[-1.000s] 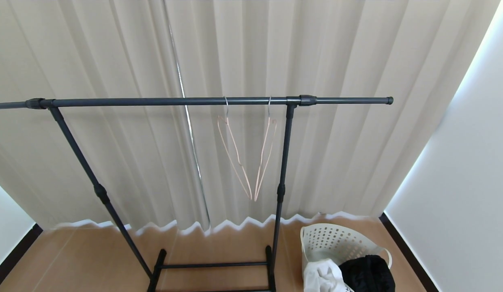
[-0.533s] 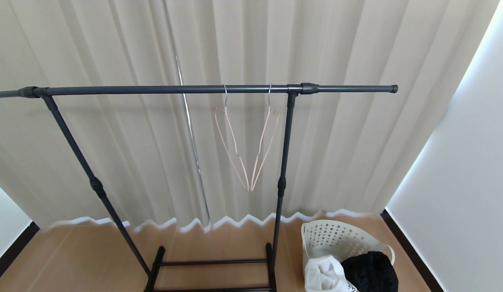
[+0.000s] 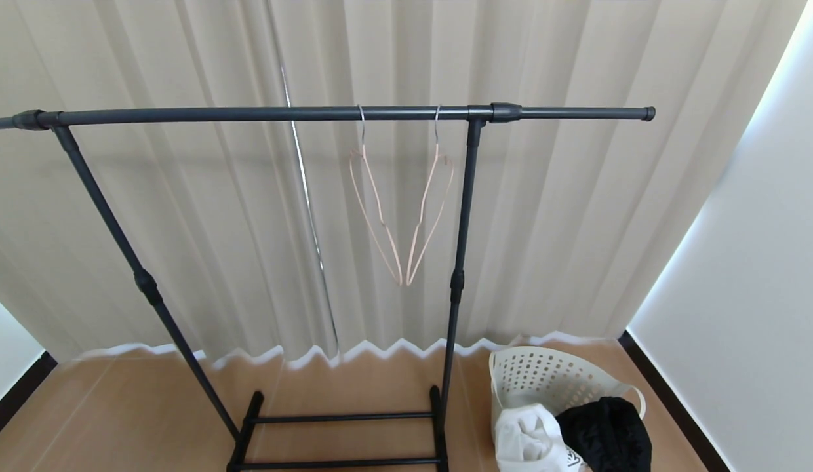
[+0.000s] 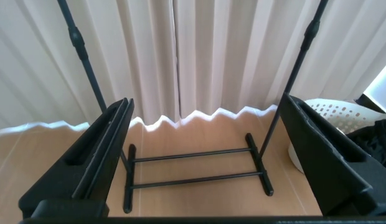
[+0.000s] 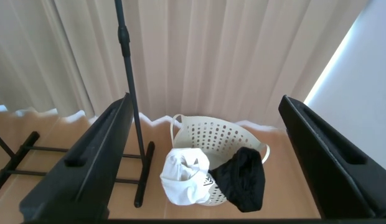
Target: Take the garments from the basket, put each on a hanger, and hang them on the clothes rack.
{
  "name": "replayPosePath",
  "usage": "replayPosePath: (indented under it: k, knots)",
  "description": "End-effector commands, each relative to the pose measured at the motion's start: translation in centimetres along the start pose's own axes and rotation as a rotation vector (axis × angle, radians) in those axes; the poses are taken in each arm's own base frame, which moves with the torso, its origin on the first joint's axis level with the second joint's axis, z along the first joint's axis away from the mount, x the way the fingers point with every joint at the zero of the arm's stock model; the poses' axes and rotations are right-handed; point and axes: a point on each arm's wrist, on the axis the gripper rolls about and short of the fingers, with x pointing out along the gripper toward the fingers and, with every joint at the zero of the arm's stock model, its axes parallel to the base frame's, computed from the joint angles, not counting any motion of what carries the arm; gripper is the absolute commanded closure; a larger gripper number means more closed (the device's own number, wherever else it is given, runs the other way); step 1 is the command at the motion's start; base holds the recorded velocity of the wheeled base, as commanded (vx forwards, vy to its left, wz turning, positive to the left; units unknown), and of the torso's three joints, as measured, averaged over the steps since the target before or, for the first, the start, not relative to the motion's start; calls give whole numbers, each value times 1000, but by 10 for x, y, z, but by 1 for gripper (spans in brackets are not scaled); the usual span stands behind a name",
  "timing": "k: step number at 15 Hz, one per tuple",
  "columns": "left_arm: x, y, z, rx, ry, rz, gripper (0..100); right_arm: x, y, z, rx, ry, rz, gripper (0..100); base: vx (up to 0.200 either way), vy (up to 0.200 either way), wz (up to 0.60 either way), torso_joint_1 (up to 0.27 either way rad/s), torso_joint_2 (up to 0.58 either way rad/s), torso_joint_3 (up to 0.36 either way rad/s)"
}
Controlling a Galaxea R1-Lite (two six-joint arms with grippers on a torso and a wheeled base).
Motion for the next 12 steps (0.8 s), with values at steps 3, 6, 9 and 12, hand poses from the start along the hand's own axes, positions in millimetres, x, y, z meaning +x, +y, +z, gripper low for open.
replayPosePath:
  k: [3, 6, 9, 12]
  knots:
    - [0, 0, 0, 0, 0, 0, 0, 0, 0, 0, -1, 2, 1, 0, 0, 0, 0, -209, 536, 326]
    - [0, 0, 0, 0, 0, 0, 0, 0, 0, 0, -1, 2, 1, 0, 0, 0, 0, -203, 551, 334]
    - [0, 0, 0, 0, 0, 0, 0, 0, 0, 0, -1, 0, 1, 0, 0, 0, 0, -185, 528, 336]
    - [0, 0, 0, 0, 0, 0, 0, 0, 0, 0, -1, 2, 1, 0, 0, 0, 0, -163, 512, 341]
